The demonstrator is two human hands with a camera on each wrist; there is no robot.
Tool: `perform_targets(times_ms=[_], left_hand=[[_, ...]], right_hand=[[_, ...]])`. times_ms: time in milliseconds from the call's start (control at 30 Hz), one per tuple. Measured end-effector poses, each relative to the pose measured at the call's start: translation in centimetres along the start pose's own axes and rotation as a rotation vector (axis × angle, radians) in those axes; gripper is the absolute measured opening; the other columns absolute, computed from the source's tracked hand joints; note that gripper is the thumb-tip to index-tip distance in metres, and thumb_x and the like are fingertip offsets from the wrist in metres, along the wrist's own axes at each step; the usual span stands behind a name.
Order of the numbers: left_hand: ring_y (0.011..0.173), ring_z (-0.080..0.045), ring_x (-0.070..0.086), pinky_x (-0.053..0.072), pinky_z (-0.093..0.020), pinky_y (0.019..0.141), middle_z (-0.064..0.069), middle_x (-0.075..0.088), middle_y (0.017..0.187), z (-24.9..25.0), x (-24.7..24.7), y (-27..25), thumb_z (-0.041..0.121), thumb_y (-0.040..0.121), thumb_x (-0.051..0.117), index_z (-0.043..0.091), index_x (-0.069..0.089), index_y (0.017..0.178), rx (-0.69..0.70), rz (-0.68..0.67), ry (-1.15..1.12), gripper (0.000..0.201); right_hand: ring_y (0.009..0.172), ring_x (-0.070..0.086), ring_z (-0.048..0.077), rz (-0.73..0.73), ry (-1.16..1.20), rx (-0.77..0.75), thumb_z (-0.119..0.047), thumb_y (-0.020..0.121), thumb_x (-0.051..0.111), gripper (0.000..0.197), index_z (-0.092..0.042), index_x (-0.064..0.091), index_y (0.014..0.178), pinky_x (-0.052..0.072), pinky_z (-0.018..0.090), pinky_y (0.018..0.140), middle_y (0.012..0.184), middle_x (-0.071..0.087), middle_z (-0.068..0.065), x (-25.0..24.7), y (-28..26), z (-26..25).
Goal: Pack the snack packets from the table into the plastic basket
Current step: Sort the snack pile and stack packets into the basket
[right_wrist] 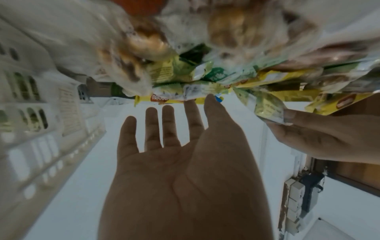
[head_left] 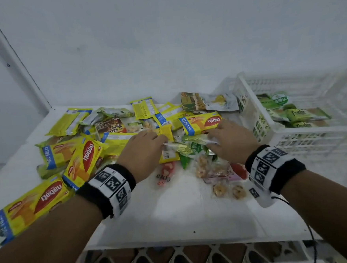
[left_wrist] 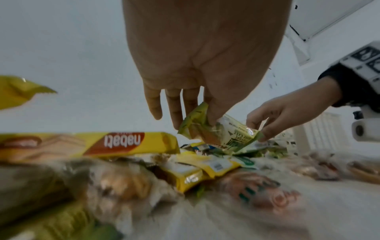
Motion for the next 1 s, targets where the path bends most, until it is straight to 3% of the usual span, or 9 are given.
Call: perform_targets(times_ms=[200, 300, 500, 600, 667, 733, 800, 900, 1000], left_hand=[[0.101, -0.031, 0.059, 0.050, -0.049, 0.085, -0.005, 0.067, 0.110, -1.3, -3.0, -0.1, 0.028, 0.108, 0.040, 0.016, 0.060, 0.126, -0.126, 0.041, -0.112, 0.030], [0.101, -0.026, 0.060, 0.050, -0.047, 0.086, -0.003, 0.067, 0.111, -1.9, -3.1, -0.1, 0.030, 0.108, 0.039, 0.017, 0.061, 0.127, -0.168, 0.045, -0.171, 0.032], [0.091, -0.024, 0.063, 0.051, -0.043, 0.078, -0.001, 0.069, 0.101, -1.7, -3.4, 0.3, 0.033, 0.108, 0.038, 0.020, 0.060, 0.124, -0.223, 0.029, -0.240, 0.030], [0.072, -0.011, 0.058, 0.043, -0.033, 0.062, 0.006, 0.062, 0.082, -1.4, -3.6, 1.1, 0.035, 0.109, 0.038, 0.019, 0.056, 0.121, -0.264, 0.032, -0.295, 0.027], [0.071, -0.009, 0.059, 0.044, -0.033, 0.061, 0.007, 0.061, 0.079, -1.4, -3.5, 1.5, 0.036, 0.109, 0.038, 0.020, 0.055, 0.118, -0.286, 0.034, -0.353, 0.025], [0.080, -0.019, 0.068, 0.052, -0.044, 0.068, 0.000, 0.069, 0.084, -1.5, -3.4, 1.8, 0.040, 0.109, 0.037, 0.023, 0.055, 0.113, -0.283, 0.041, -0.422, 0.026], [0.082, -0.018, 0.070, 0.053, -0.048, 0.071, -0.001, 0.071, 0.085, -1.6, -3.2, 1.9, 0.042, 0.108, 0.036, 0.025, 0.055, 0.108, -0.289, 0.044, -0.454, 0.026], [0.072, 0.005, 0.063, 0.050, -0.035, 0.066, 0.004, 0.066, 0.078, -1.2, -3.5, 2.1, 0.037, 0.109, 0.038, 0.020, 0.057, 0.105, -0.303, 0.073, -0.479, 0.025], [0.060, 0.011, 0.055, 0.037, -0.017, 0.053, 0.005, 0.057, 0.072, -0.8, -4.1, 1.9, 0.030, 0.109, 0.041, 0.014, 0.057, 0.103, -0.320, 0.104, -0.527, 0.024]], right_hand=[[0.135, 0.043, 0.032, -0.067, 0.002, -0.168, -0.054, 0.099, 0.047, 0.058, -0.043, 0.030, 0.153, 0.044, 0.047, 0.103, 0.154, 0.035, 0.005, 0.0, 3.0, -1.7], [0.129, 0.049, 0.032, -0.145, 0.019, -0.198, -0.047, 0.101, 0.045, 0.060, -0.046, 0.019, 0.155, 0.050, 0.050, 0.098, 0.151, 0.038, 0.006, 1.6, 4.2, -1.8], [0.122, 0.054, 0.035, -0.126, -0.048, -0.083, -0.050, 0.103, 0.042, 0.057, -0.040, 0.020, 0.155, 0.052, 0.045, 0.086, 0.147, 0.041, 0.009, 2.2, 5.0, 0.6], [0.126, 0.051, 0.035, -0.145, -0.055, -0.073, -0.055, 0.102, 0.044, 0.061, -0.037, 0.021, 0.155, 0.052, 0.046, 0.088, 0.147, 0.040, 0.010, 1.9, 4.7, 0.6], [0.127, 0.048, 0.035, -0.127, -0.065, -0.079, -0.054, 0.098, 0.053, 0.063, -0.030, 0.028, 0.151, 0.051, 0.045, 0.088, 0.146, 0.038, 0.013, 1.4, 4.4, 0.3], [0.119, 0.052, 0.035, -0.096, -0.064, -0.091, -0.049, 0.096, 0.061, 0.059, -0.024, 0.034, 0.142, 0.053, 0.043, 0.084, 0.139, 0.042, 0.015, 1.1, 4.0, 0.0], [0.106, 0.061, 0.034, -0.098, -0.042, -0.090, -0.042, 0.097, 0.062, 0.056, -0.022, 0.032, 0.140, 0.054, 0.041, 0.076, 0.128, 0.051, 0.012, 1.1, 4.0, 0.1], [0.091, 0.064, 0.033, -0.091, 0.009, -0.076, -0.028, 0.099, 0.057, 0.049, -0.019, 0.031, 0.140, 0.049, 0.038, 0.066, 0.112, 0.056, 0.009, 1.0, 4.0, 0.2], [0.071, 0.055, 0.027, -0.034, 0.048, -0.076, -0.019, 0.098, 0.047, 0.037, -0.017, 0.034, 0.132, 0.037, 0.032, 0.053, 0.083, 0.049, -0.001, 0.0, 3.5, 0.2]])
Point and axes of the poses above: each hand's wrist, its own y-axis towards the middle knuckle, its own x-axis out of the palm, z = x × y, the point moved 6 cm from there along y, towards the middle knuckle
